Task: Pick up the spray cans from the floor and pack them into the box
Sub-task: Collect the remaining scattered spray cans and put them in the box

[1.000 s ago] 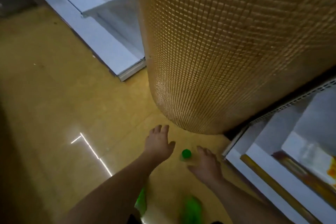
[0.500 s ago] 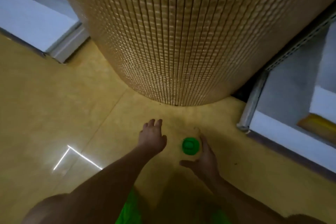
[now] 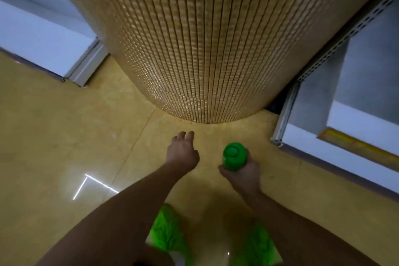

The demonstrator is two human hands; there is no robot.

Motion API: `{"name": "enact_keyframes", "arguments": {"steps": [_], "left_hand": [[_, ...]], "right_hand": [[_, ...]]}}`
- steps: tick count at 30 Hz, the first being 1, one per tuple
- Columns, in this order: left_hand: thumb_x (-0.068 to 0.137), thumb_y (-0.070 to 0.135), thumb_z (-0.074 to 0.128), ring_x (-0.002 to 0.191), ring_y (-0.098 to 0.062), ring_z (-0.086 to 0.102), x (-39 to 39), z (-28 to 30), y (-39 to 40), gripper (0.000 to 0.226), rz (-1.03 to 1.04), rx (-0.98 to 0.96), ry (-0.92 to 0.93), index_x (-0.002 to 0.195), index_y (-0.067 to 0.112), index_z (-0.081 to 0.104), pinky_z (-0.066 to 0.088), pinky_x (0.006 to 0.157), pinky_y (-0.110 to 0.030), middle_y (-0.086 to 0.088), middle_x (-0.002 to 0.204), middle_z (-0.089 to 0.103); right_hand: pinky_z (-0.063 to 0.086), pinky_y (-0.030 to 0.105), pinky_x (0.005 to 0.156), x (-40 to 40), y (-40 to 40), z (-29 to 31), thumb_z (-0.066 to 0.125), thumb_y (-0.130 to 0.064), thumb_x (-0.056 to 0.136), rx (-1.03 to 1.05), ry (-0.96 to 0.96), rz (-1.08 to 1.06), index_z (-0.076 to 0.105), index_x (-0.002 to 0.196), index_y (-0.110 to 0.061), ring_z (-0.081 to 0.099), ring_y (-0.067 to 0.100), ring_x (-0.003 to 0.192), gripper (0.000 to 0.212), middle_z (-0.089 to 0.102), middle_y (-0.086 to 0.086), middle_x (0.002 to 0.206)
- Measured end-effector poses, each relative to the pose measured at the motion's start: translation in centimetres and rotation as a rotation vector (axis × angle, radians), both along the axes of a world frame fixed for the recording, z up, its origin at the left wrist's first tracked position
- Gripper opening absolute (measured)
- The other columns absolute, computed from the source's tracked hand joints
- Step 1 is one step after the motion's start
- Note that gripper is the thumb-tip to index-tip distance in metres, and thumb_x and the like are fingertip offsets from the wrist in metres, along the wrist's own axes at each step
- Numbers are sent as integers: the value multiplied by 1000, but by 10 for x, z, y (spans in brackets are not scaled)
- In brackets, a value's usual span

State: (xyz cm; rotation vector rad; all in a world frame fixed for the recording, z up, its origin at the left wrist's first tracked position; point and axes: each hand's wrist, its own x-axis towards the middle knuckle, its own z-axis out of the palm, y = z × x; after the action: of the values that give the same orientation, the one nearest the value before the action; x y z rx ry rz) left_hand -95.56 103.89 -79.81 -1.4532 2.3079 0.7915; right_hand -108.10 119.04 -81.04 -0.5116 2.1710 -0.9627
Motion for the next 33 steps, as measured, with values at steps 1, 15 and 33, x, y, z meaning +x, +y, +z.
{"name": "enact_keyframes", "arguments": {"steps": [1, 15, 33], "left_hand": [[90, 23, 57, 136, -34, 37, 1, 30, 1, 68, -6, -6, 5, 152, 14, 31, 41, 109, -46, -15, 153, 36], [91, 30, 55, 138, -31, 33, -55, 398, -5, 67, -452, -175, 151, 152, 17, 29, 39, 110, -46, -13, 153, 34], [88, 42, 60, 135, -34, 39, -278, 540, 263, 67, -1278, -226, 552, 148, 23, 37, 45, 103, -47, -7, 152, 35]], "right_hand": [[56, 29, 79, 1, 2, 30, 94, -19, 61, -2, 6, 0, 61, 126, -13, 67, 19, 96, 73, 67, -5, 99], [51, 28, 69, 0, 13, 375, 94, -30, 60, -19, 145, -228, 62, 107, -16, 63, 16, 83, 59, 63, -6, 85], [61, 35, 68, -102, 293, 568, 92, -43, 55, -106, 445, -952, 60, 101, -28, 67, 6, 76, 58, 69, -11, 83]]}}
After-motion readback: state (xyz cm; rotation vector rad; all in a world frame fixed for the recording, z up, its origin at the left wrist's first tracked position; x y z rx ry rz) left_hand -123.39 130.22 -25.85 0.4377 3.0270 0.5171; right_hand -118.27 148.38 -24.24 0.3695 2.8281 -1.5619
